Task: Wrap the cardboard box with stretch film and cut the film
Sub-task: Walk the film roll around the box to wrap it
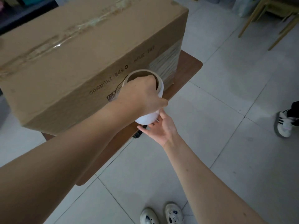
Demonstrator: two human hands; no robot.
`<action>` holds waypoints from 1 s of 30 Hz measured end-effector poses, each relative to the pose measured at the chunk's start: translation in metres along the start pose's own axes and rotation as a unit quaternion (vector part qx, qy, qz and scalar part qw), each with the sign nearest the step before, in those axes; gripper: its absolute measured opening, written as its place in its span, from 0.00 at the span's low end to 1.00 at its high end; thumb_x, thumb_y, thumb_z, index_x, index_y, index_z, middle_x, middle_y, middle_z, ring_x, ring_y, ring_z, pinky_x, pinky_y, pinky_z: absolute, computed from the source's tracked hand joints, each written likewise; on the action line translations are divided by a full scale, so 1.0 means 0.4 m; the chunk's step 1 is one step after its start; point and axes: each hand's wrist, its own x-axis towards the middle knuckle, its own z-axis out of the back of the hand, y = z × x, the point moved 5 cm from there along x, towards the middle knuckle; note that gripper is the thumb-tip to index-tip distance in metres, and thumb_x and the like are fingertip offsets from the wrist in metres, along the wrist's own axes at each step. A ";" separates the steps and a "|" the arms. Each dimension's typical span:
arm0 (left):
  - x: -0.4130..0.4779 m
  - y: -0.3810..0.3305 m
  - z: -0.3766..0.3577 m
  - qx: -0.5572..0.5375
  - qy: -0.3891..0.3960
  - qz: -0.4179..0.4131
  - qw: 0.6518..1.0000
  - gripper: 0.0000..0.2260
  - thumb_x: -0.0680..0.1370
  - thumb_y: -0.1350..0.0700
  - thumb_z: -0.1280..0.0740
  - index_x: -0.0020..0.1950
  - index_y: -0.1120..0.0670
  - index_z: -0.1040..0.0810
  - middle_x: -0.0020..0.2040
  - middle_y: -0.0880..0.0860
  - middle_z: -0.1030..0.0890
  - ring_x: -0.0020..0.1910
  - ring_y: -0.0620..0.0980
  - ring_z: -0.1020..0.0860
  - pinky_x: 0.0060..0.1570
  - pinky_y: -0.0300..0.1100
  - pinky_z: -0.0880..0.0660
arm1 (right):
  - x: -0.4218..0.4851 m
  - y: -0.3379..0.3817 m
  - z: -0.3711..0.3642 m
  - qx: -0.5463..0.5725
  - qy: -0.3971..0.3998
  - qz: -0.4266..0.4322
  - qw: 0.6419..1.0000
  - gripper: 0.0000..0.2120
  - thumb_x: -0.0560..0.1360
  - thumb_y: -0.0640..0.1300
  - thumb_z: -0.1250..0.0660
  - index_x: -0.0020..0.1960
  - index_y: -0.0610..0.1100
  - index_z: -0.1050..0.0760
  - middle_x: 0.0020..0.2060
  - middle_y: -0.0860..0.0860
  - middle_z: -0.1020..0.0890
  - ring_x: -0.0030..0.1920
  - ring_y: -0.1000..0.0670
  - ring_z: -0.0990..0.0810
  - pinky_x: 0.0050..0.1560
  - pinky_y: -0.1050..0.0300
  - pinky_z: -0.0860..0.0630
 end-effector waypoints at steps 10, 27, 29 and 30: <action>-0.058 0.071 0.010 -0.056 -0.059 0.081 0.993 0.25 0.78 0.43 0.42 0.25 0.53 0.41 0.22 0.48 0.39 0.21 0.48 0.40 0.24 0.39 0.42 | -0.067 -0.141 0.032 -0.057 0.020 -0.017 0.998 0.19 0.80 0.42 0.39 0.71 0.45 0.33 0.64 0.49 0.23 0.69 0.51 0.29 0.71 0.30 0.44; -0.328 0.199 0.018 0.131 -0.055 -0.066 0.988 0.09 0.72 0.48 0.36 0.43 0.53 0.25 0.32 0.49 0.26 0.29 0.46 0.29 0.28 0.40 0.29 | -0.079 -0.313 -0.045 0.013 -0.009 0.028 0.999 0.17 0.80 0.50 0.38 0.65 0.43 0.26 0.59 0.40 0.20 0.62 0.39 0.24 0.69 0.36 0.35; -0.348 0.213 0.018 0.145 -0.037 -0.078 0.986 0.10 0.72 0.47 0.36 0.41 0.53 0.24 0.31 0.49 0.25 0.29 0.47 0.28 0.30 0.40 0.27 | -0.083 -0.353 -0.042 0.025 -0.013 0.050 0.998 0.17 0.81 0.48 0.39 0.67 0.43 0.28 0.59 0.41 0.20 0.64 0.40 0.25 0.71 0.35 0.38; -0.352 0.217 0.021 0.149 -0.034 -0.080 0.985 0.14 0.72 0.43 0.37 0.38 0.54 0.24 0.30 0.49 0.25 0.28 0.47 0.28 0.29 0.40 0.28 | -0.087 -0.374 -0.041 0.033 -0.015 0.059 0.998 0.19 0.81 0.48 0.40 0.69 0.42 0.30 0.60 0.41 0.21 0.66 0.40 0.27 0.72 0.35 0.40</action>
